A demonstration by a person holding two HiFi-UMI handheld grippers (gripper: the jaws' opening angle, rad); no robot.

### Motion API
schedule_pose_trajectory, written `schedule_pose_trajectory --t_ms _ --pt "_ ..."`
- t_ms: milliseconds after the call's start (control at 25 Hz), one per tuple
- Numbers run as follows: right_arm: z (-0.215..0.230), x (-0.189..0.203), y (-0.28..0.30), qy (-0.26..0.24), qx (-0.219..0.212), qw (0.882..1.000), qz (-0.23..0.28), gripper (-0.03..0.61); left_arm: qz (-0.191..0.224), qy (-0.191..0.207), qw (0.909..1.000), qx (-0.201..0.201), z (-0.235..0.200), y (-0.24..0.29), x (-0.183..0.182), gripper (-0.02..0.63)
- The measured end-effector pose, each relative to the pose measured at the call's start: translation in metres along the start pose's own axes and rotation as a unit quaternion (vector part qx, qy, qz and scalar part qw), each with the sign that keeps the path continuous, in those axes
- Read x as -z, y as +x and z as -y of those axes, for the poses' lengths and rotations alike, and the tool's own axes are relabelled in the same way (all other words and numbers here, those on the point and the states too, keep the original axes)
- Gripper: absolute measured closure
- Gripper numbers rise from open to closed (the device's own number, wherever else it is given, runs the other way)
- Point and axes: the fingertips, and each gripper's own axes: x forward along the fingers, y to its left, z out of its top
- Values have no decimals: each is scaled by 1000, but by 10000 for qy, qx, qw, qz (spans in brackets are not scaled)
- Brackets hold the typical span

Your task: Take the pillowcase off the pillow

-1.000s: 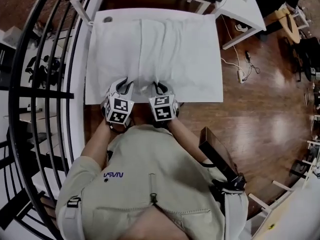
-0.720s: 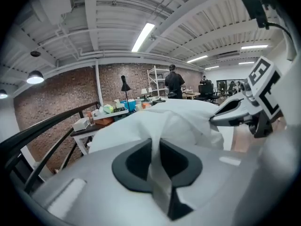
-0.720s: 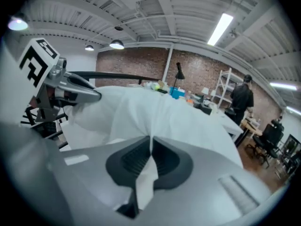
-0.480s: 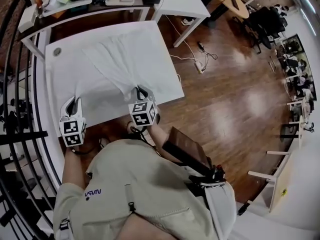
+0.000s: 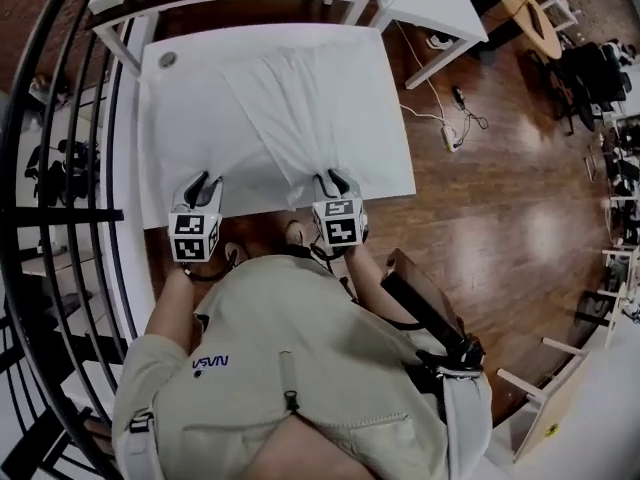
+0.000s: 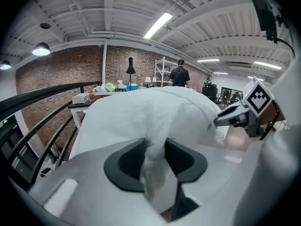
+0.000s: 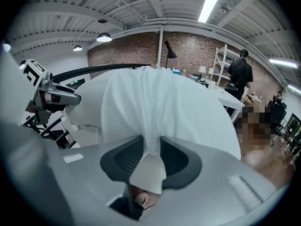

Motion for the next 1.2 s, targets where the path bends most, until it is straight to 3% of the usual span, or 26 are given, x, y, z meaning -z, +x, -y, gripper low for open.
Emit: schedule_pose_trajectory --t_ms 240,520,720,960,1200 --pt "-15 -52 -32 -168 -322 9961 798 442 68 -224 9997 60 6 -27 -26 428" --pt "-2 -129 -50 -204 -829 9800 1798 442 703 -45 9964 -472 -3 -31 -102 431" --pt "12 -168 -30 -325 -1135 9733 1969 442 745 -25 9948 -693 -15 -5 -141 407" --pt "7 -233 -4 -434 -1229 9688 2107 442 710 150 9958 -560 -41 27 -171 352" --pt "5 -285 48 -646 -1059 9786 1639 442 548 128 9981 -240 -85 73 -186 336"
